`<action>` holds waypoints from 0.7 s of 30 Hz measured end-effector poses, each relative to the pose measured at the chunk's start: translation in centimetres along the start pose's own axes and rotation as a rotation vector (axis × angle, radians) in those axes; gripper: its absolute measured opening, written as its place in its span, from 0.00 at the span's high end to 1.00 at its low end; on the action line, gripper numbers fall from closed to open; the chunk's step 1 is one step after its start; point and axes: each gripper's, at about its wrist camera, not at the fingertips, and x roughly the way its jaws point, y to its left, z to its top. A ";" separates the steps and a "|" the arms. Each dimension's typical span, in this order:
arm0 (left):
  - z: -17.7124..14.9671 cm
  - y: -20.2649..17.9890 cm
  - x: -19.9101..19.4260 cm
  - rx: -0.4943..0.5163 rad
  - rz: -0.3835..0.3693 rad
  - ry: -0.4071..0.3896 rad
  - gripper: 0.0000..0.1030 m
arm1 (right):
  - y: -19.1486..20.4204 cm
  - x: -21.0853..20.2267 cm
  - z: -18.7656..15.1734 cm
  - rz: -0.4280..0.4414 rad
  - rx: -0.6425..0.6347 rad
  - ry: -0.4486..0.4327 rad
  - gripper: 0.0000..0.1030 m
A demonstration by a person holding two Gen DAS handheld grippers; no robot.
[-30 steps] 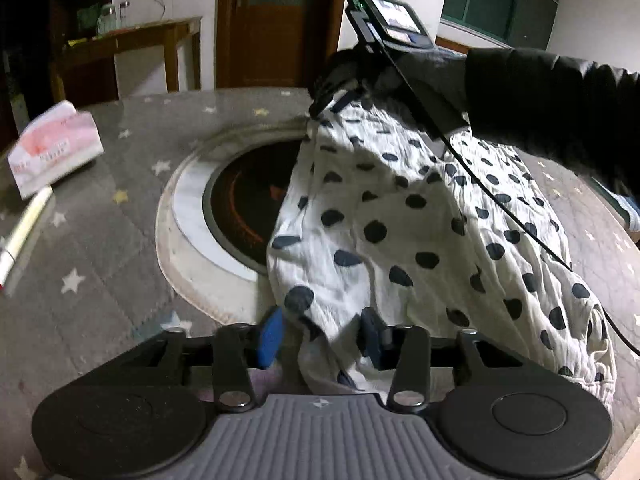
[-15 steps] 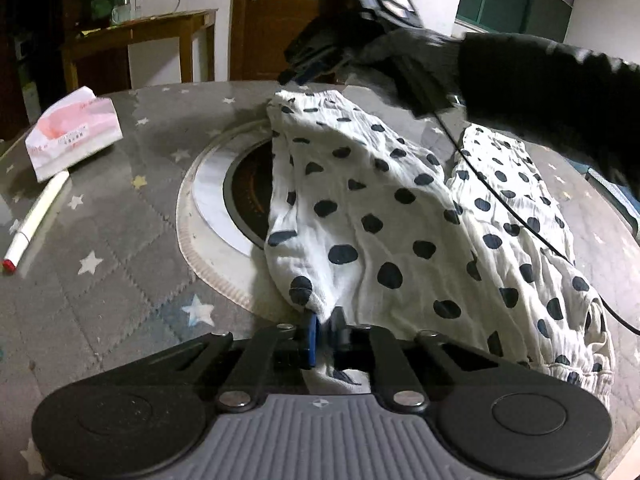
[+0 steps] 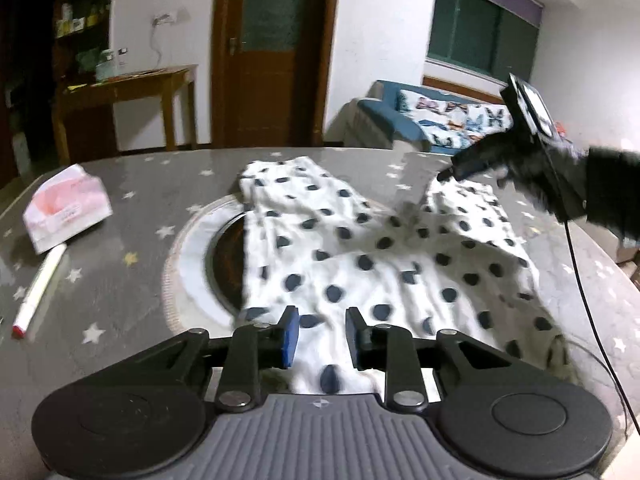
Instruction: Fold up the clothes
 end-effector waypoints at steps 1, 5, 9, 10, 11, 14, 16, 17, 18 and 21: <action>0.0 -0.7 0.4 0.010 -0.027 0.009 0.73 | -1.2 0.0 -0.8 -0.017 0.017 0.002 0.60; -0.2 -4.2 2.4 0.062 -0.138 0.061 0.74 | -3.7 0.4 -3.1 -0.042 0.050 0.002 0.61; -0.5 -7.9 4.8 0.120 -0.248 0.120 0.75 | -4.2 0.7 -3.7 -0.071 0.026 -0.030 0.62; -0.7 -8.8 5.3 0.138 -0.274 0.133 0.75 | -4.3 0.8 -3.7 -0.089 0.019 -0.033 0.62; -0.9 -9.6 5.8 0.152 -0.294 0.147 0.75 | -4.4 0.8 -3.6 -0.108 0.010 -0.037 0.62; -1.4 -11.4 7.1 0.189 -0.350 0.192 0.76 | -4.7 1.2 -3.4 -0.159 -0.004 -0.053 0.62; -1.9 -12.2 7.4 0.210 -0.380 0.220 0.77 | -5.2 1.3 -3.4 -0.182 -0.001 -0.067 0.62; -2.1 -12.4 7.4 0.220 -0.389 0.225 0.78 | -5.4 1.3 -3.5 -0.191 -0.001 -0.073 0.62; -2.3 -12.6 7.2 0.231 -0.398 0.222 0.78 | -5.5 1.3 -3.4 -0.203 -0.006 -0.078 0.61; -2.3 -12.9 6.6 0.244 -0.430 0.223 0.78 | -5.5 0.6 -3.3 -0.216 -0.003 -0.106 0.61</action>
